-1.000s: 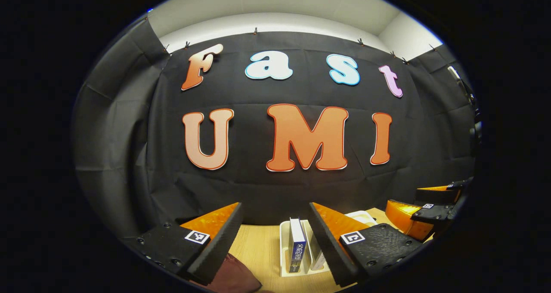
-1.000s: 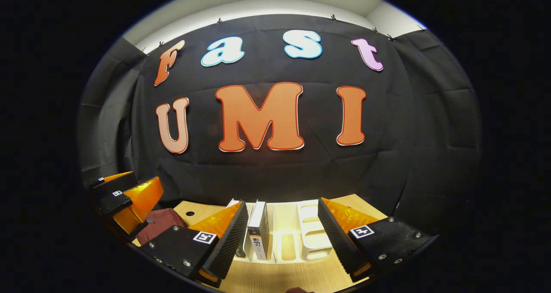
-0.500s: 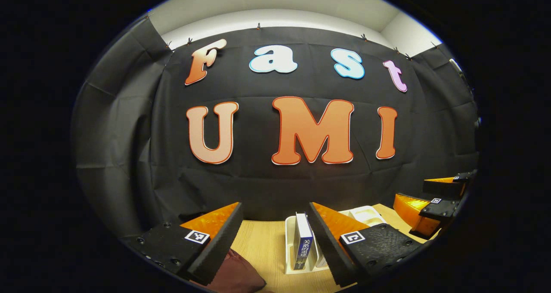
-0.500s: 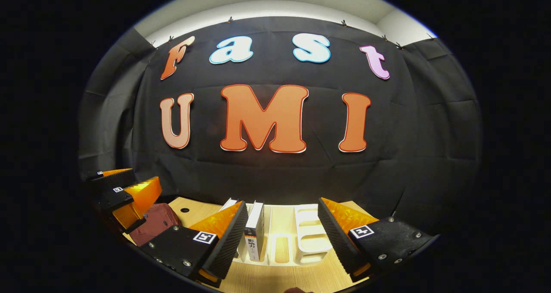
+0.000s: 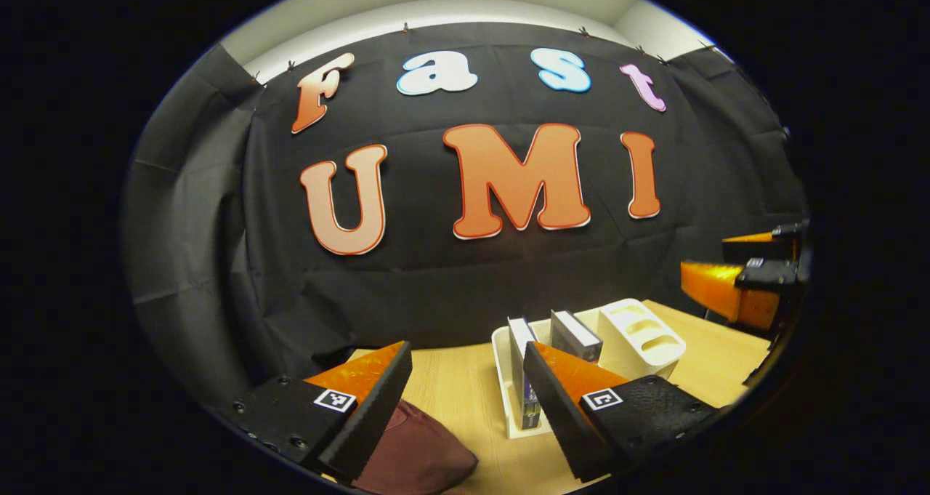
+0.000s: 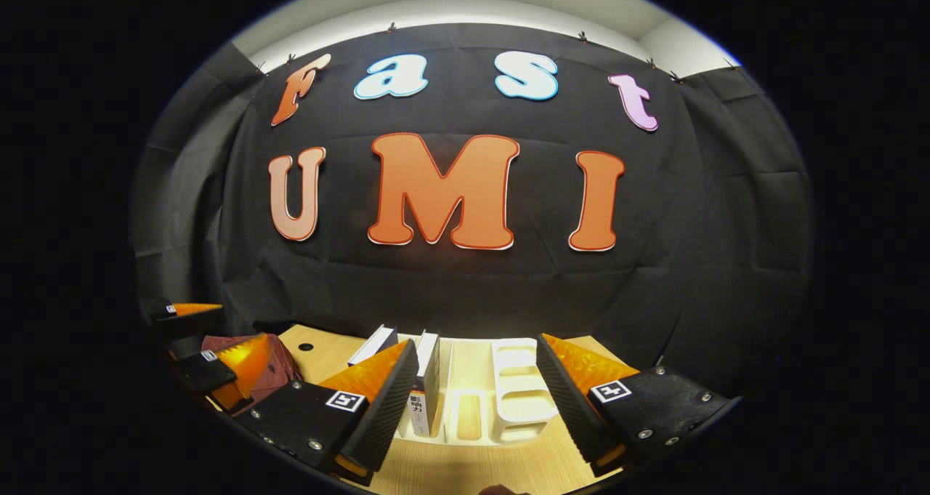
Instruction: Open the schoolbag, grab two books from the bookshelf and put them into the schoolbag.
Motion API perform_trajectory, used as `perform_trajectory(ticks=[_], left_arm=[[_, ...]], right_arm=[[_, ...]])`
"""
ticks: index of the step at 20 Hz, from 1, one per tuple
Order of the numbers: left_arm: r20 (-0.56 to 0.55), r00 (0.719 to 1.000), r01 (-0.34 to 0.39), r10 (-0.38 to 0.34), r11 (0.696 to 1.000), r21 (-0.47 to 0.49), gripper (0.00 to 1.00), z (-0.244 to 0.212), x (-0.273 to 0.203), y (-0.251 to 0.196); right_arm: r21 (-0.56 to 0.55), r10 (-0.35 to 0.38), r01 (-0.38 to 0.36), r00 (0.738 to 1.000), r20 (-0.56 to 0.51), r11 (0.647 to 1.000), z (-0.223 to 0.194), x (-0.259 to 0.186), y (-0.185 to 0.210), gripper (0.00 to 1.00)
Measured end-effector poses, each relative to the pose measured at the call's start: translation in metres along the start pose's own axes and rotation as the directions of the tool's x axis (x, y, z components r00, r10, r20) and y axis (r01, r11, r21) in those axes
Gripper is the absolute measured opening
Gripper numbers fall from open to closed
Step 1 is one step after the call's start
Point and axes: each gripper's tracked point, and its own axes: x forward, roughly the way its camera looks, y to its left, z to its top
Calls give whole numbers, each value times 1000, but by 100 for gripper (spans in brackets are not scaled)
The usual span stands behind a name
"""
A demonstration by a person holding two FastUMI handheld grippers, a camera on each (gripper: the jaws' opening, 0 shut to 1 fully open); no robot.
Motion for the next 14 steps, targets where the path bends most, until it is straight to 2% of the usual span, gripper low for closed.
perform_trajectory(ticks=[5,8,10,12,14], left_arm=[[-102,995,5,7,993,122,96,-57,-2,5],[-196,981,30,11,979,202,96,-112,-8,5],[-266,964,50,14,971,235,96,-144,-11,5],[-370,928,64,46,958,279,96,-182,-20,10],[-417,906,77,66,946,315,98,-209,-22,13]], right_arm=[[-14,-15,15,999,-34,1000,-14,4,-8,97],[-39,-28,26,999,-46,999,-21,7,-13,97],[-56,-33,31,999,-43,998,-23,9,-15,97],[-61,-35,32,998,-57,998,-29,11,-18,97],[-63,-39,35,997,-74,997,-35,12,-20,97]])
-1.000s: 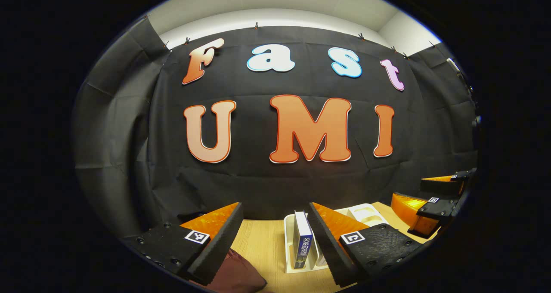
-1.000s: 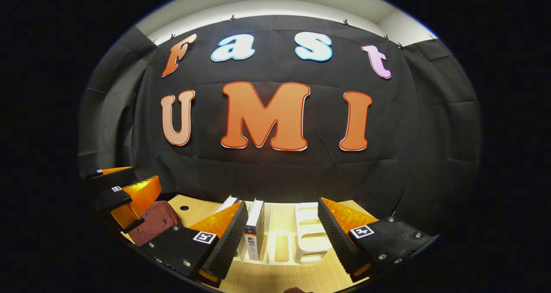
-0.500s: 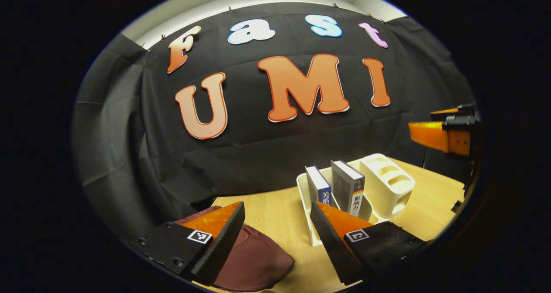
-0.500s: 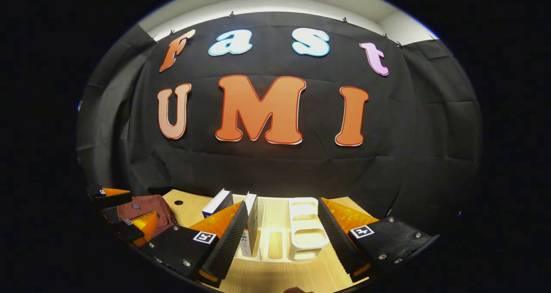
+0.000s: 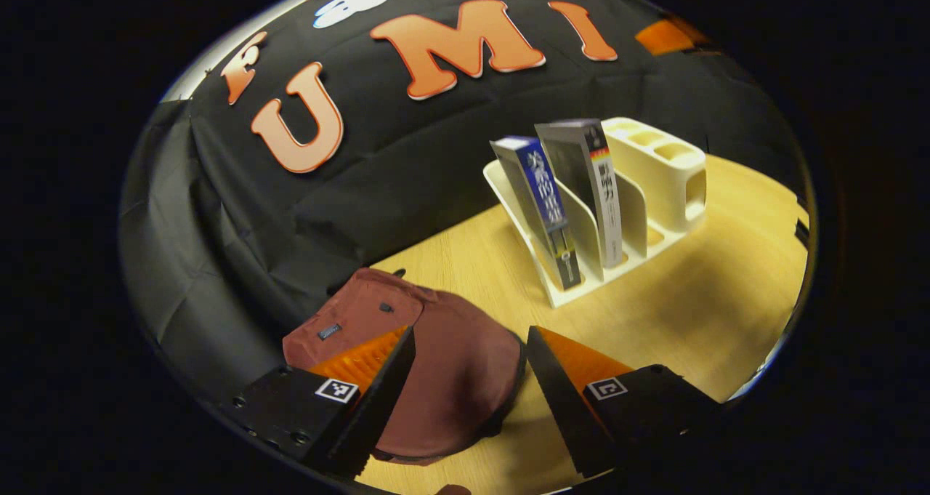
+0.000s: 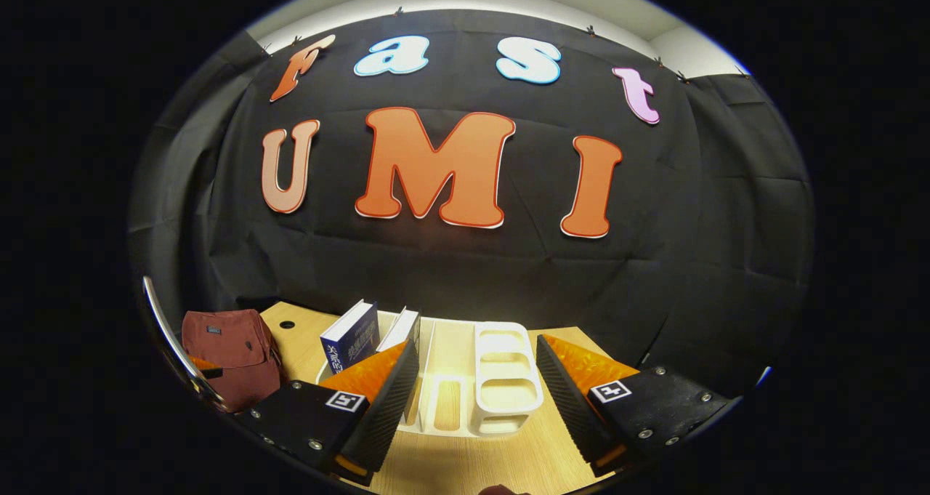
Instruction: Open the schoolbag, grab two books from the bookshelf and put them into the schoolbag.
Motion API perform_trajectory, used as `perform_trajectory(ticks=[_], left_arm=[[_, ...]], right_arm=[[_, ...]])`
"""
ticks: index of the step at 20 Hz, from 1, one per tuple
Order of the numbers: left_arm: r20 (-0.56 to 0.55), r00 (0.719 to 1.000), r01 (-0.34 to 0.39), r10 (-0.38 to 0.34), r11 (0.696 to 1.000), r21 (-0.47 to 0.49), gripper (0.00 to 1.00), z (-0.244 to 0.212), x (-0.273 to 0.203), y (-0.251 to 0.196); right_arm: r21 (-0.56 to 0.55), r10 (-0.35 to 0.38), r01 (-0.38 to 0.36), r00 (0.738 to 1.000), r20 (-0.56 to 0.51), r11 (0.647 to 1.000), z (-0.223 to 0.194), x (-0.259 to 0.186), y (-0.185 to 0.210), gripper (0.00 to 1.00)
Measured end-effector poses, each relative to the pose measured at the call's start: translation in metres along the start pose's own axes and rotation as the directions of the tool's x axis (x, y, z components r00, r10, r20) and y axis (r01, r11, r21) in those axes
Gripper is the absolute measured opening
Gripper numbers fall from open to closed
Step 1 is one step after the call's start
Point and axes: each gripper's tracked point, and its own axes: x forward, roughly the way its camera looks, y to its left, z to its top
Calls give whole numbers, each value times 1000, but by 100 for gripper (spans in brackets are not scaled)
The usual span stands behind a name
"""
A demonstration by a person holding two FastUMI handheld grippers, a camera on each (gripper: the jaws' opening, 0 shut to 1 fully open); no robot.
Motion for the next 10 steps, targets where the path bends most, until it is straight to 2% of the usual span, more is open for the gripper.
perform_trajectory(ticks=[5,8,10], left_arm=[[-100,995,-1,14,991,131,98,-50,18,-8],[-142,989,-9,45,969,248,98,-71,24,-11],[-166,984,-15,66,957,289,97,-82,28,-10]], right_arm=[[-13,-7,7,1000,-16,1000,-6,3,-2,97],[-20,-6,6,1000,-14,1000,-8,3,-1,97],[-18,-5,4,1000,-19,1000,-9,5,-1,97]])
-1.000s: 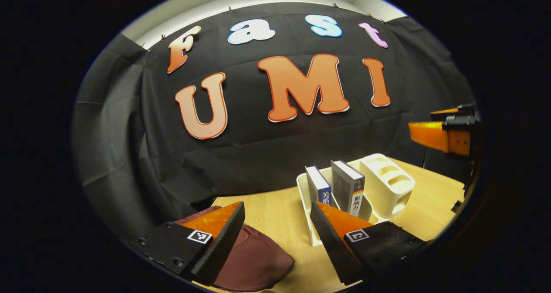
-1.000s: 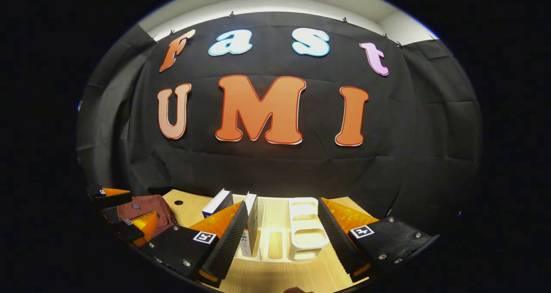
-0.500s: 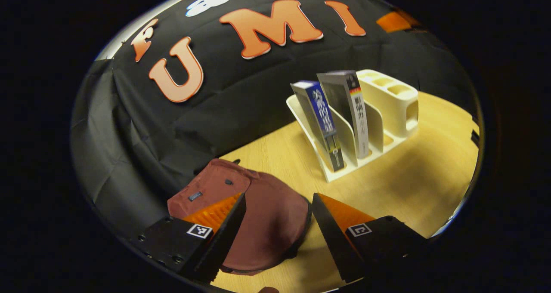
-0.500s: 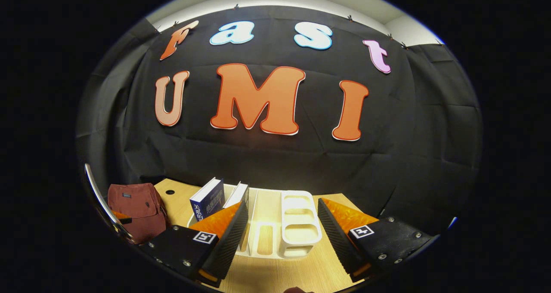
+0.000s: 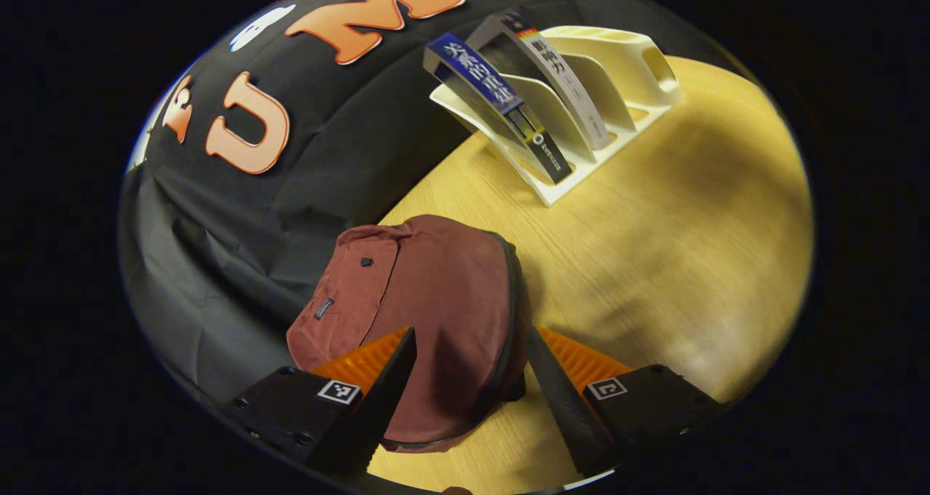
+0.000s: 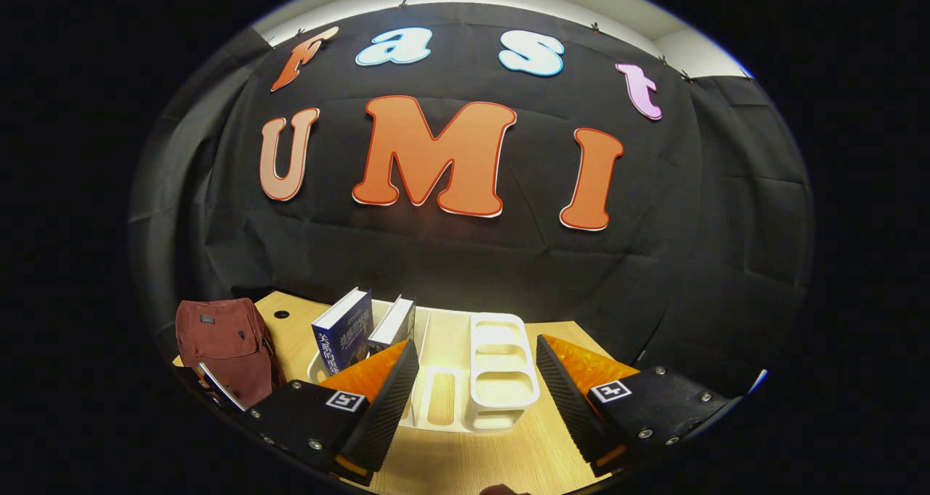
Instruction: Open the schoolbag, grab two books from the bookshelf and put them into the schoolbag.
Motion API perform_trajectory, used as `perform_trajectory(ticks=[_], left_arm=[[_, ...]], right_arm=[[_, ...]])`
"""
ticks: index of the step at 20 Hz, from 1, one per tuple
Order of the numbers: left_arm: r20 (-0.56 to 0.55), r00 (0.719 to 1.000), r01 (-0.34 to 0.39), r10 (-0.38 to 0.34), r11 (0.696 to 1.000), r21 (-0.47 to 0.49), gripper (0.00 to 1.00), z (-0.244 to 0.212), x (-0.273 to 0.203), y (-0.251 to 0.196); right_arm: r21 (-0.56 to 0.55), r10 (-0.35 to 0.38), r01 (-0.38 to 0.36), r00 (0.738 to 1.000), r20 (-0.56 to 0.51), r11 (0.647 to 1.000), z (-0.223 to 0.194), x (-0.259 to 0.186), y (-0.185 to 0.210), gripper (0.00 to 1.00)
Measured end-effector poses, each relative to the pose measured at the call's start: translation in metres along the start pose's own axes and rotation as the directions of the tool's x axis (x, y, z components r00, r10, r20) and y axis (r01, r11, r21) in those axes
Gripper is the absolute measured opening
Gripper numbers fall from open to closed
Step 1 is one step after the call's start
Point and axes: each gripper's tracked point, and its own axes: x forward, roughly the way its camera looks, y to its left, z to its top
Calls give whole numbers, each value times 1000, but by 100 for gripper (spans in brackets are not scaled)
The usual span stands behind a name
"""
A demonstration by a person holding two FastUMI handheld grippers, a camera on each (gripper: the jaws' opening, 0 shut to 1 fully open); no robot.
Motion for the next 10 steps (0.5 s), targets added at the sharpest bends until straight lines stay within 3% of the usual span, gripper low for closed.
perform_trajectory(ticks=[3,6,9,10], left_arm=[[-45,999,-23,24,999,42,96,-13,9,2],[-68,998,-3,5,999,34,94,-20,11,2],[-51,998,33,-32,999,10,80,-11,7,4],[-56,997,47,-47,999,-9,63,-11,7,5]], right_arm=[[-3,-4,4,1000,-3,1000,-3,0,-1,96],[-7,-6,6,1000,-5,1000,-4,0,-2,97],[-10,-5,5,1000,-9,1000,-5,2,-3,96],[-10,-2,2,1000,-9,1000,-6,2,-2,97]])
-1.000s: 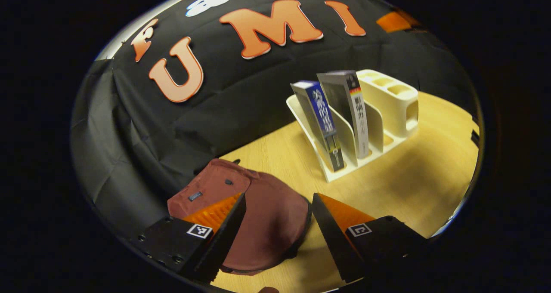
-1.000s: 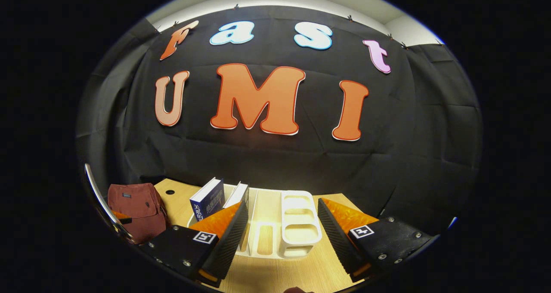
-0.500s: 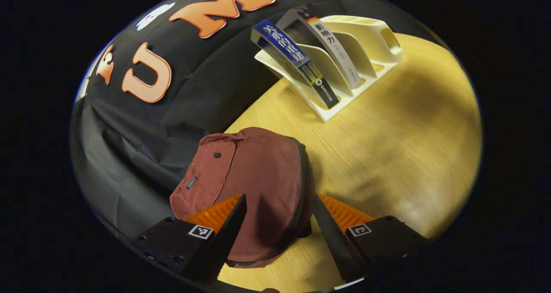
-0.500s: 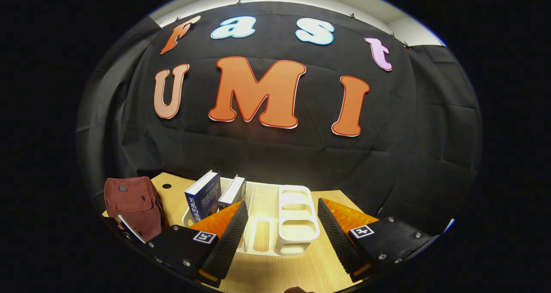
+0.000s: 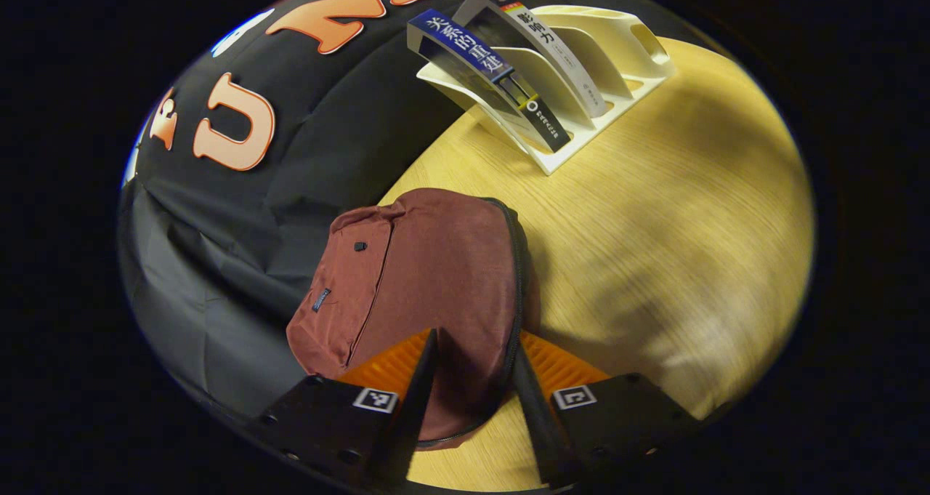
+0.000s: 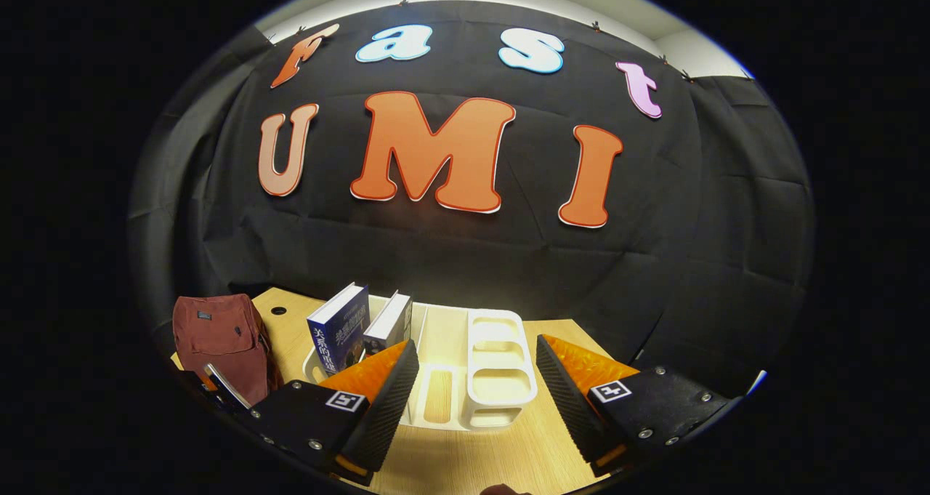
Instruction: Open the schoolbag, grab two books from the bookshelf and put them into the schoolbag.
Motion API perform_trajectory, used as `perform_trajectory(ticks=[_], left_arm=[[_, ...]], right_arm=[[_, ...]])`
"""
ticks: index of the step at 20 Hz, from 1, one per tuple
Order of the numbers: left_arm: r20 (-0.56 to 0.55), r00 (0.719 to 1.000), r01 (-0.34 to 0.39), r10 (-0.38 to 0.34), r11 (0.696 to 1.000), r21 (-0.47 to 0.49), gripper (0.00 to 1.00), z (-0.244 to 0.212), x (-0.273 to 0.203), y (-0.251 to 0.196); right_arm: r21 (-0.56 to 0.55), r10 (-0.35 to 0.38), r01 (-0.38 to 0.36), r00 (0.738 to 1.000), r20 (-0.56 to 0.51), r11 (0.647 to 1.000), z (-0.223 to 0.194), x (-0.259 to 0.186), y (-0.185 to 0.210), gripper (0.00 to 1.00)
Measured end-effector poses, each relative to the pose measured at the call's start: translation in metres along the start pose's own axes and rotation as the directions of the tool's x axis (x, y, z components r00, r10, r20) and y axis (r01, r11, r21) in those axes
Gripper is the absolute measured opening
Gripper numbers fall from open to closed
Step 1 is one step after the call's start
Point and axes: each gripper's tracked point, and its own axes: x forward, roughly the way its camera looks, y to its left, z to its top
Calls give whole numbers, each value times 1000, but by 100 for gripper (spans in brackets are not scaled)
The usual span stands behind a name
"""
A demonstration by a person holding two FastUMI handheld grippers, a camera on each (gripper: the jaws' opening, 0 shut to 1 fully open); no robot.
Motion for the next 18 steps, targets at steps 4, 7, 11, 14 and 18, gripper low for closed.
perform_trajectory(ticks=[4,7,11,14,18], left_arm=[[-8,996,91,-92,994,-61,34,10,-6,5],[-14,986,166,-168,980,-110,9,15,-12,13],[23,976,218,-217,964,-149,7,27,-26,36],[55,966,259,-254,951,-170,5,37,-37,56],[123,951,304,-284,932,-197,5,57,-46,93]], right_arm=[[0,20,-20,999,-25,1000,-4,4,8,97],[-4,40,-41,998,-55,999,-3,9,21,97],[-6,125,-126,989,-75,992,9,17,54,97],[-12,186,-188,978,-92,982,21,26,78,97],[-14,216,-221,960,-177,975,24,41,103,97]])
